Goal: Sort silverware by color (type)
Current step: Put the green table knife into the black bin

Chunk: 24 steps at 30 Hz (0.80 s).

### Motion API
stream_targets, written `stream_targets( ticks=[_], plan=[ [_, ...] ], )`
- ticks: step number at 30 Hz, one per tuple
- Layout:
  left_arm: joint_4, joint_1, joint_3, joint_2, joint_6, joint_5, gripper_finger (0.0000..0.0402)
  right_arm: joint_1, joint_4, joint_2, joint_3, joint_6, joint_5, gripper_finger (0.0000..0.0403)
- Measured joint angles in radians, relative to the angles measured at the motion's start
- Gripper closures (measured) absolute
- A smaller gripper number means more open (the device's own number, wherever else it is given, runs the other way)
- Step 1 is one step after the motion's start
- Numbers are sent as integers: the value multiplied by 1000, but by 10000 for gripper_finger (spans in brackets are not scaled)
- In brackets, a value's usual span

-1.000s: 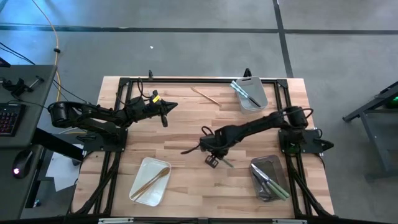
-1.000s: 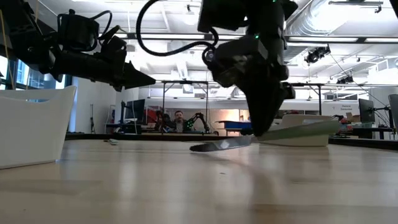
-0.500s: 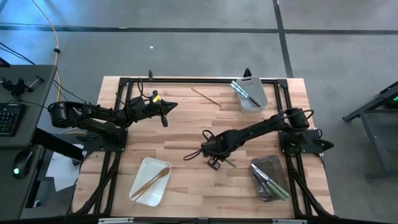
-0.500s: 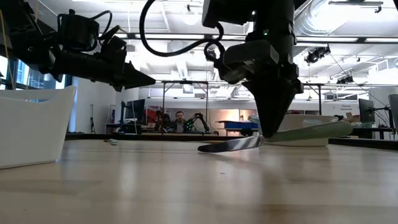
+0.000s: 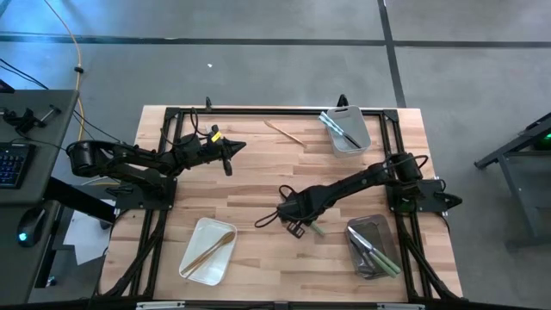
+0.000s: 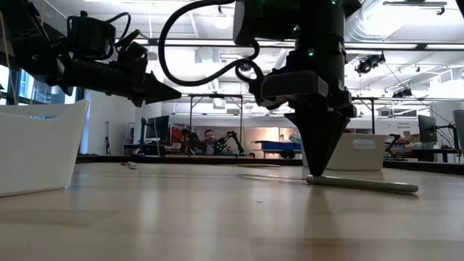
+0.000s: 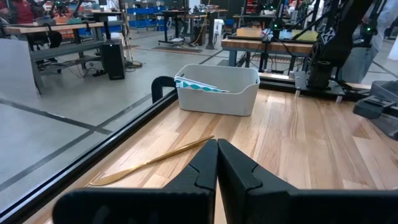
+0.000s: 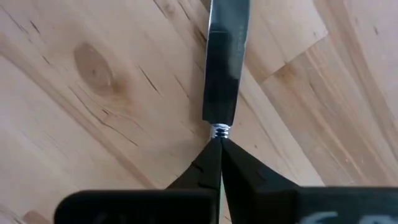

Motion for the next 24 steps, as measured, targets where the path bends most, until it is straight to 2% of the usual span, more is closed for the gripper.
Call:
stream_targets(
  ticks=[4,11,14,19,24],
  plan=[
    [0,0,0,0,0,0,402,0,0,0,0,11,-3,378],
    [0,0,0,0,0,0,401,-6,-3,3,-2,44,-30,306],
    [0,0,0,0,0,0,401,-9,-56,3,20,48,-56,283],
    [-1,0,0,0,0,0,402,-2,-146,3,78,41,-61,268],
    [-7,0,0,0,0,0,401,78,-166,2,83,36,-110,269]
  ],
)
